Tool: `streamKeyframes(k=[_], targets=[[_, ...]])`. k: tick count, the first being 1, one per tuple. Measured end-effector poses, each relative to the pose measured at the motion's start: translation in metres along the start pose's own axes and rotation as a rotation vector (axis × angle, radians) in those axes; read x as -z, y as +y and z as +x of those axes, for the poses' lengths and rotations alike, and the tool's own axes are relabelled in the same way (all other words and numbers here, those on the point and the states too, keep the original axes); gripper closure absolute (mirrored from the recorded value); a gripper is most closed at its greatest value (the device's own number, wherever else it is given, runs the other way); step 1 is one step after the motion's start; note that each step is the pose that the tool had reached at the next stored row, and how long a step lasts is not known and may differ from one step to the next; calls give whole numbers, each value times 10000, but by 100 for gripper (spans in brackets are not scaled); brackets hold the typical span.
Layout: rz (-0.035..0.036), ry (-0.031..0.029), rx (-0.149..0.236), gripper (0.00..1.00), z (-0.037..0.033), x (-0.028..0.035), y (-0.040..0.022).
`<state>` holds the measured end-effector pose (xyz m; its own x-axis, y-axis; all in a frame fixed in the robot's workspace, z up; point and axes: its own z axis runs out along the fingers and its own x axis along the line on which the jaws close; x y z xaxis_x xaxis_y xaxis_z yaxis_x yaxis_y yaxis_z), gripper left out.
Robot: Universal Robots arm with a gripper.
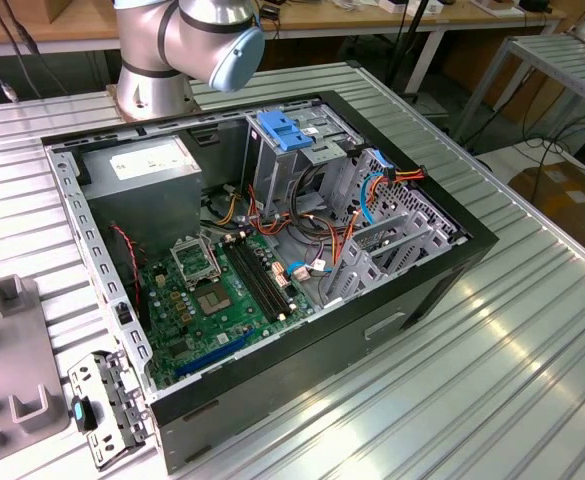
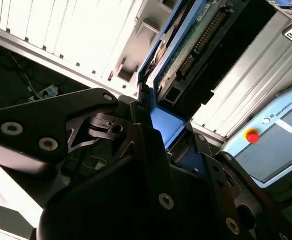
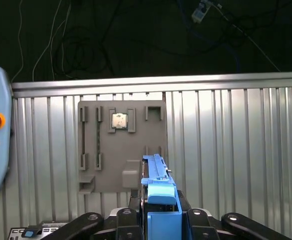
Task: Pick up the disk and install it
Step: 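Pick up the disk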
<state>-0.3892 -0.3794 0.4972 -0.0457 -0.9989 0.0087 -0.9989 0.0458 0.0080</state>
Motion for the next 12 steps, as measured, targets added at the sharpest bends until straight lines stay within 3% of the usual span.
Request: streamKeyframes(k=[12], targets=[[-1,0,1,63,-10,3,-289]])
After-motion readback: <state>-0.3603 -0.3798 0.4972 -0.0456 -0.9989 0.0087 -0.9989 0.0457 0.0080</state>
